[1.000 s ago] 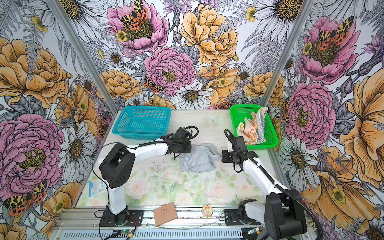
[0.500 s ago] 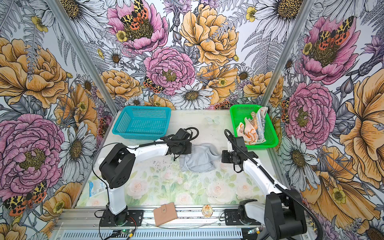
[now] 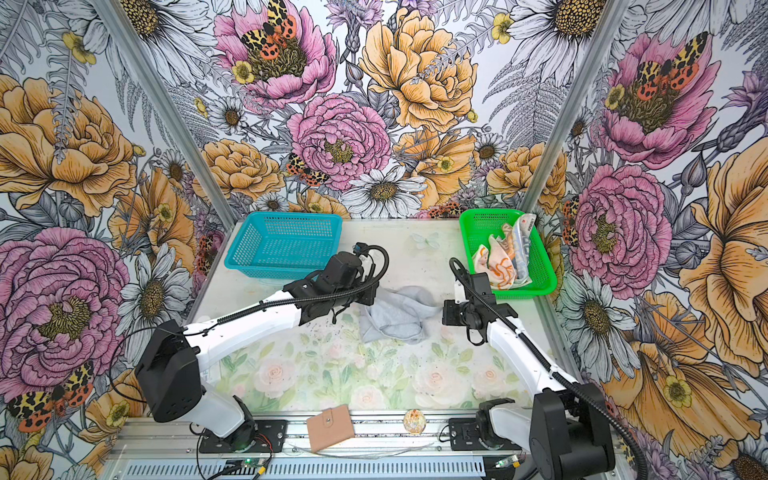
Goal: Fold and stack the towels
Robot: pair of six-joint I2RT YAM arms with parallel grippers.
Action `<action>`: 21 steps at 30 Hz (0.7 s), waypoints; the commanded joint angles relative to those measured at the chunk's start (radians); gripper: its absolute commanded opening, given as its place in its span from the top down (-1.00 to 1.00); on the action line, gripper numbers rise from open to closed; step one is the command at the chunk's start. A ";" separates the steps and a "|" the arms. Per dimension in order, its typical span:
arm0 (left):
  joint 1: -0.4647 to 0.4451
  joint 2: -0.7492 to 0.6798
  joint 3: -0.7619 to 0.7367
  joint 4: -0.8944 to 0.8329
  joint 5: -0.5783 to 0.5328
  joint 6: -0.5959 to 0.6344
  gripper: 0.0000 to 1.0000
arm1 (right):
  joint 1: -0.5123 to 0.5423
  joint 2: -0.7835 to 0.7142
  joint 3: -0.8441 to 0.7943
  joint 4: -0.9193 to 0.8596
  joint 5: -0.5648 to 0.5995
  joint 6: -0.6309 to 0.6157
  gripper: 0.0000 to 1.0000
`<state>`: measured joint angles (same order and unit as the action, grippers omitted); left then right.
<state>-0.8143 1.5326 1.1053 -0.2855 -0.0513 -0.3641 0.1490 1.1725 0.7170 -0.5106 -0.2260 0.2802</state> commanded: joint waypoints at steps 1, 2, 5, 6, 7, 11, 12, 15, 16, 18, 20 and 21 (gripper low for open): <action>-0.028 -0.074 -0.139 0.144 0.103 0.053 1.00 | -0.004 -0.038 0.006 0.015 -0.029 0.035 1.00; -0.041 -0.092 -0.179 0.168 0.117 0.047 1.00 | -0.004 -0.040 0.000 0.014 -0.039 0.042 1.00; -0.080 -0.112 -0.276 0.185 0.122 0.015 1.00 | -0.003 -0.033 -0.018 0.015 -0.071 0.053 1.00; -0.093 -0.112 -0.305 0.185 0.104 -0.005 1.00 | -0.002 -0.029 -0.025 0.016 -0.072 0.053 1.00; -0.101 -0.112 -0.333 0.187 0.086 -0.030 1.00 | -0.002 -0.024 -0.030 0.017 -0.069 0.050 1.00; -0.119 -0.129 -0.412 0.214 0.036 -0.094 0.93 | -0.002 -0.016 -0.036 0.017 -0.069 0.045 1.00; -0.120 -0.135 -0.427 0.225 0.029 -0.105 0.85 | -0.002 -0.016 -0.035 0.017 -0.069 0.046 1.00; -0.120 -0.135 -0.461 0.272 0.028 -0.122 0.55 | -0.002 -0.014 -0.031 0.017 -0.067 0.043 1.00; -0.119 -0.132 -0.468 0.285 0.027 -0.124 0.47 | -0.002 -0.012 -0.030 0.017 -0.067 0.044 1.00; -0.116 -0.125 -0.472 0.301 0.021 -0.125 0.36 | -0.002 -0.010 -0.030 0.016 -0.067 0.043 1.00; -0.112 -0.121 -0.470 0.311 0.010 -0.127 0.34 | -0.003 -0.010 -0.030 0.018 -0.065 0.041 1.00; -0.110 -0.120 -0.468 0.310 0.001 -0.128 0.34 | -0.002 -0.010 -0.031 0.018 -0.062 0.041 1.00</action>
<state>-0.9298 1.4254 0.6411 -0.0410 -0.0116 -0.4740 0.1490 1.1584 0.6834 -0.5106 -0.2855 0.3176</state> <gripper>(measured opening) 0.329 0.043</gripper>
